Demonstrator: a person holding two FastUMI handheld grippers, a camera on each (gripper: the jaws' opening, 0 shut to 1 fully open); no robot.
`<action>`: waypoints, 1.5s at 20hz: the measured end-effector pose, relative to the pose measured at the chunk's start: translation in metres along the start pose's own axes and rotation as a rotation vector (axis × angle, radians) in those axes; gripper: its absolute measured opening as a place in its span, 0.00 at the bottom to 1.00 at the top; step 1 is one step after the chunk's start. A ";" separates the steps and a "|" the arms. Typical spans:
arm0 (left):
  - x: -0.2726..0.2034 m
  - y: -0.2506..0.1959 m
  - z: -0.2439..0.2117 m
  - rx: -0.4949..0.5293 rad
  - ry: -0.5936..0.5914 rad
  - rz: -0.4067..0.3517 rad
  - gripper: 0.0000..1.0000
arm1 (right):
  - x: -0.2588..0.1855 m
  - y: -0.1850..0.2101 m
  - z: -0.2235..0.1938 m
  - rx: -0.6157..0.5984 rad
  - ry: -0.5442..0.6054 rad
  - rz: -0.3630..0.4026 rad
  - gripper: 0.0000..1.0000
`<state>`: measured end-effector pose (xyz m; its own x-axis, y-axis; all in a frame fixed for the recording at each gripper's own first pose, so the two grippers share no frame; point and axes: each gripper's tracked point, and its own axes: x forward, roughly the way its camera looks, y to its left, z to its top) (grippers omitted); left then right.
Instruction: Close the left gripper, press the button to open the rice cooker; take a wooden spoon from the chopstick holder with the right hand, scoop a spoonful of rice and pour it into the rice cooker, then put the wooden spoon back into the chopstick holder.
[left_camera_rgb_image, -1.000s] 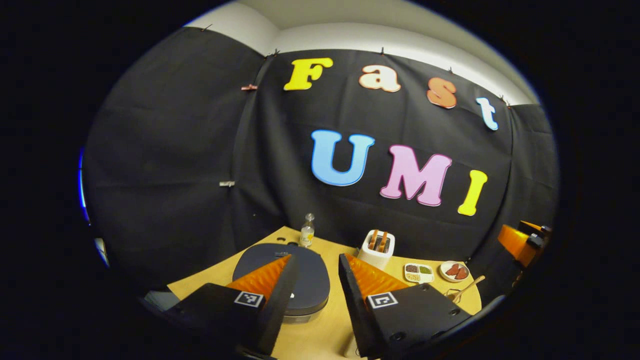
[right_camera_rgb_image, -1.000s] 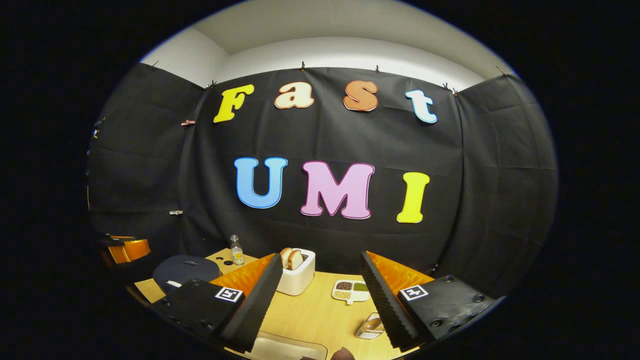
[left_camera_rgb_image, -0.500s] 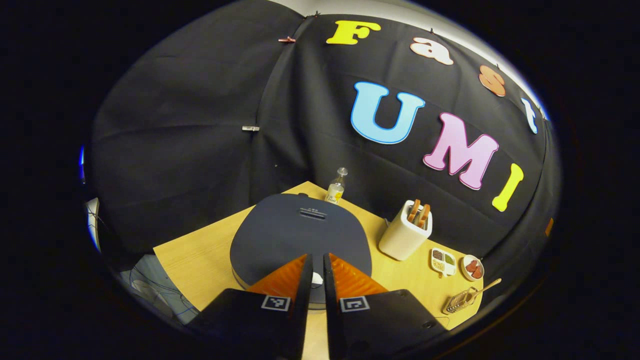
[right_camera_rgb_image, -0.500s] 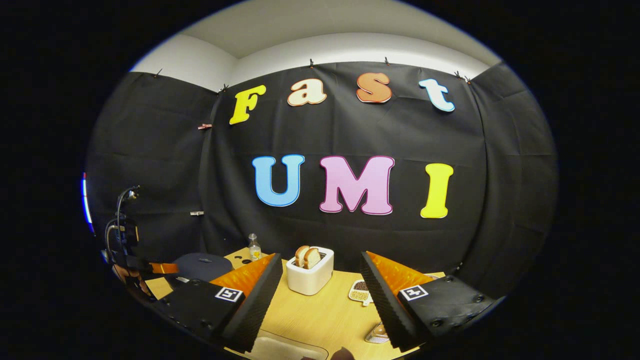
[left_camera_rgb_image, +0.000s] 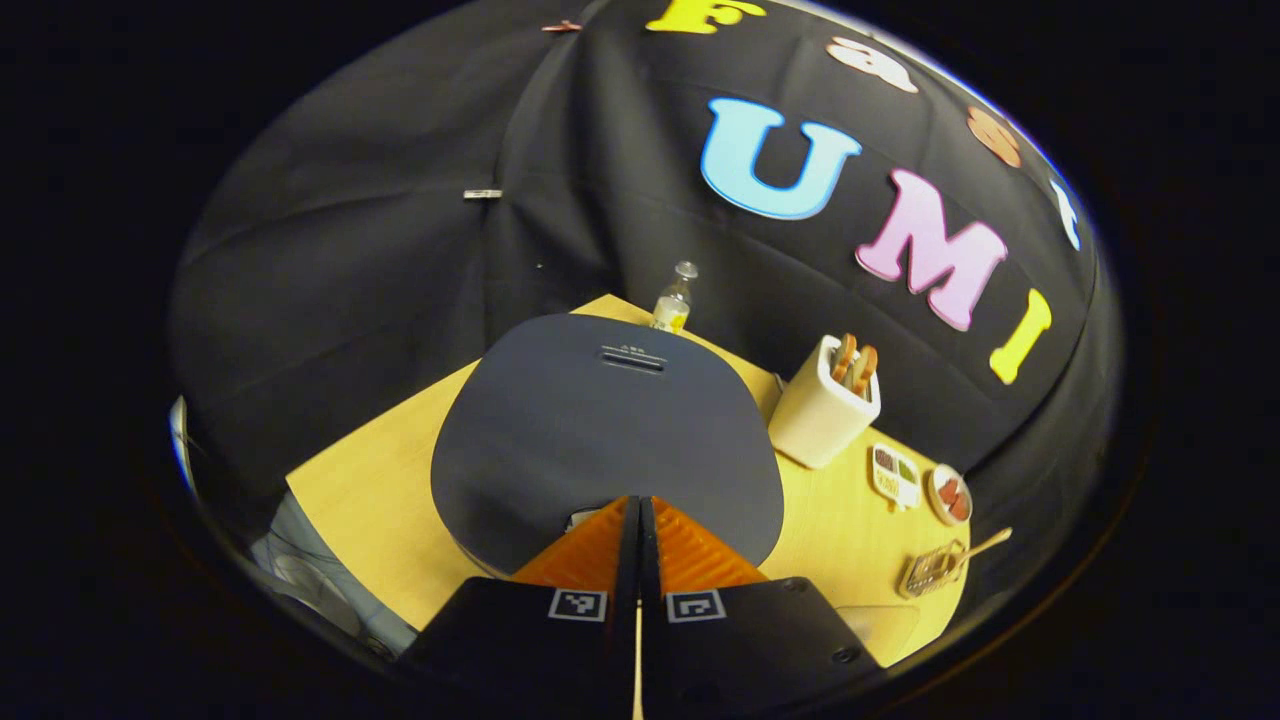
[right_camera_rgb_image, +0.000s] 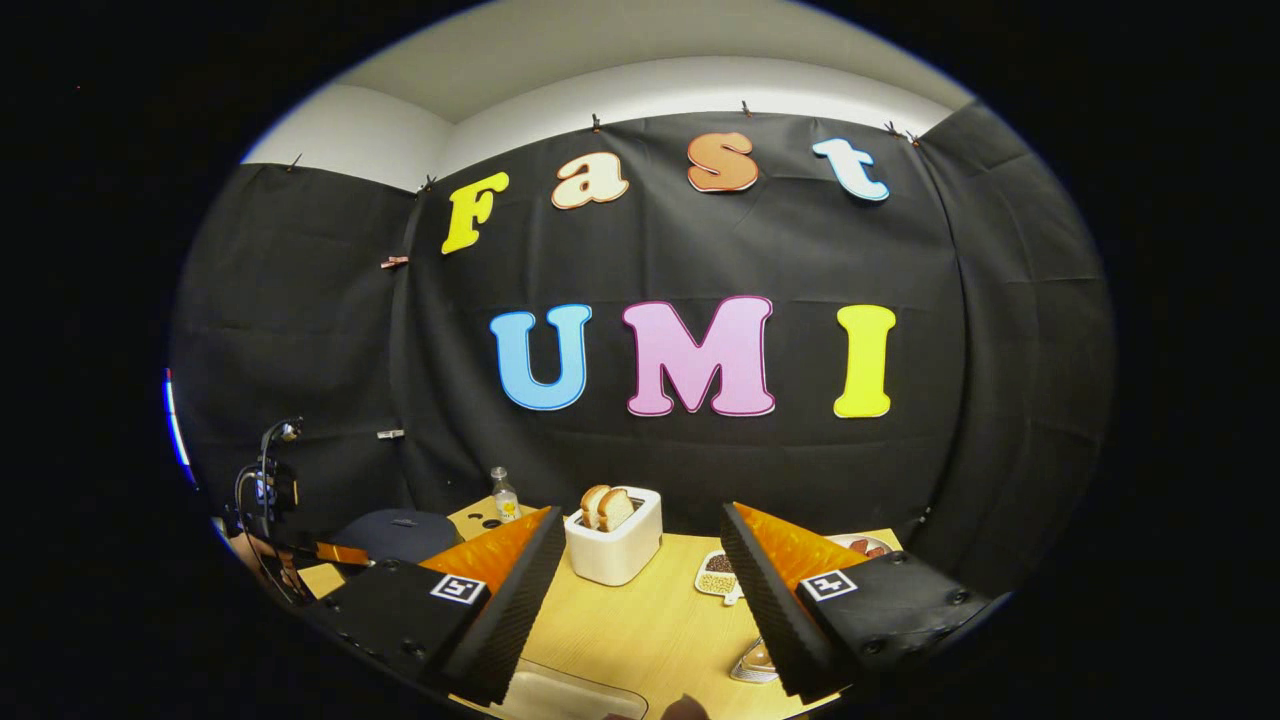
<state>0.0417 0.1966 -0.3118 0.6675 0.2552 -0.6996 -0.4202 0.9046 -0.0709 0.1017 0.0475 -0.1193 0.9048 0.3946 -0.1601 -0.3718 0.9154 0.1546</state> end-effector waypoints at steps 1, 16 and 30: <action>0.003 0.000 0.001 0.041 -0.005 0.014 0.07 | -0.001 0.000 0.000 0.006 0.001 -0.001 0.98; -0.069 -0.021 0.089 0.104 -0.270 0.029 0.06 | -0.012 -0.021 0.008 0.001 -0.021 -0.072 0.98; -0.125 -0.045 0.097 0.105 -0.365 -0.008 0.05 | -0.017 -0.092 -0.034 0.067 0.059 -0.179 0.98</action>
<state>0.0372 0.1569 -0.1519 0.8535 0.3352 -0.3989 -0.3612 0.9324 0.0107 0.1136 -0.0407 -0.1636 0.9407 0.2322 -0.2474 -0.1900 0.9646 0.1829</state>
